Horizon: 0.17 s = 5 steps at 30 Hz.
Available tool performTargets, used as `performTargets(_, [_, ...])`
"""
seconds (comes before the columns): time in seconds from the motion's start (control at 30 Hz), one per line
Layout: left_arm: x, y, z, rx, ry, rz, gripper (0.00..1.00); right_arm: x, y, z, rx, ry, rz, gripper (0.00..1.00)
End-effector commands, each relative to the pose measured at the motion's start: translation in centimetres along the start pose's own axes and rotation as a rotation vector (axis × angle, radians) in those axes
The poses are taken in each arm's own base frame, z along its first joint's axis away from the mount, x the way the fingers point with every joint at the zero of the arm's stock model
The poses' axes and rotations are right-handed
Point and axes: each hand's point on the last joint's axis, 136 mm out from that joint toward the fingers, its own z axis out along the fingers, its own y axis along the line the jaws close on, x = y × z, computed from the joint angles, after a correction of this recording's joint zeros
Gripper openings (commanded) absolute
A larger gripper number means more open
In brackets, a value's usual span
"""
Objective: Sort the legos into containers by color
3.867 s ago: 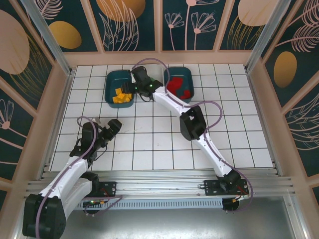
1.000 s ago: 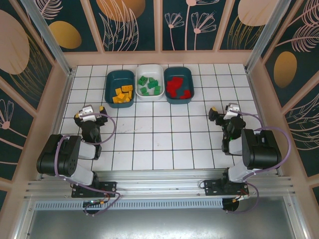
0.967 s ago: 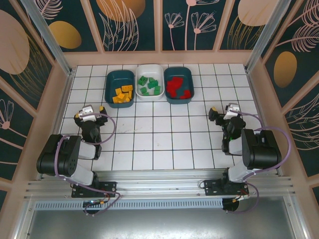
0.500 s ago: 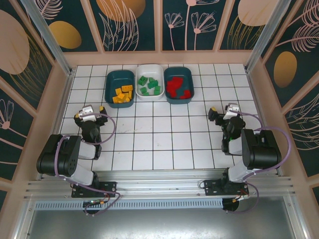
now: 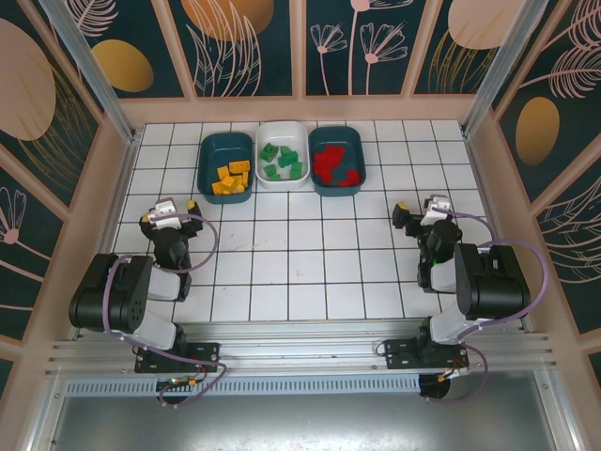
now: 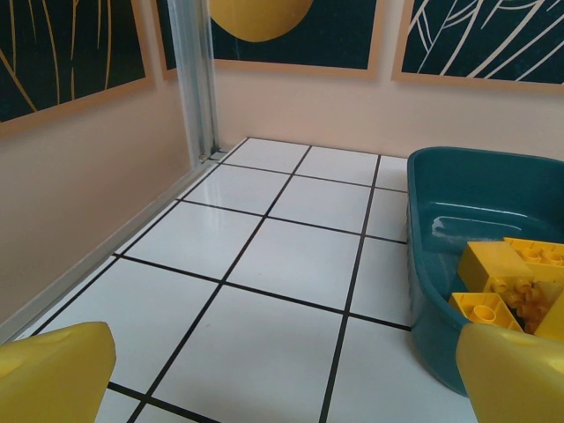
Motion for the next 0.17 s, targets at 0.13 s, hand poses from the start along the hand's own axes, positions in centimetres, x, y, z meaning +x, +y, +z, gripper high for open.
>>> performTargets(0.13, [-1.1,0.28,0.21,-0.014,-0.036,-0.032,0.99,-1.18,0.22,0.08,-0.001,-0.038,0.0,0.99])
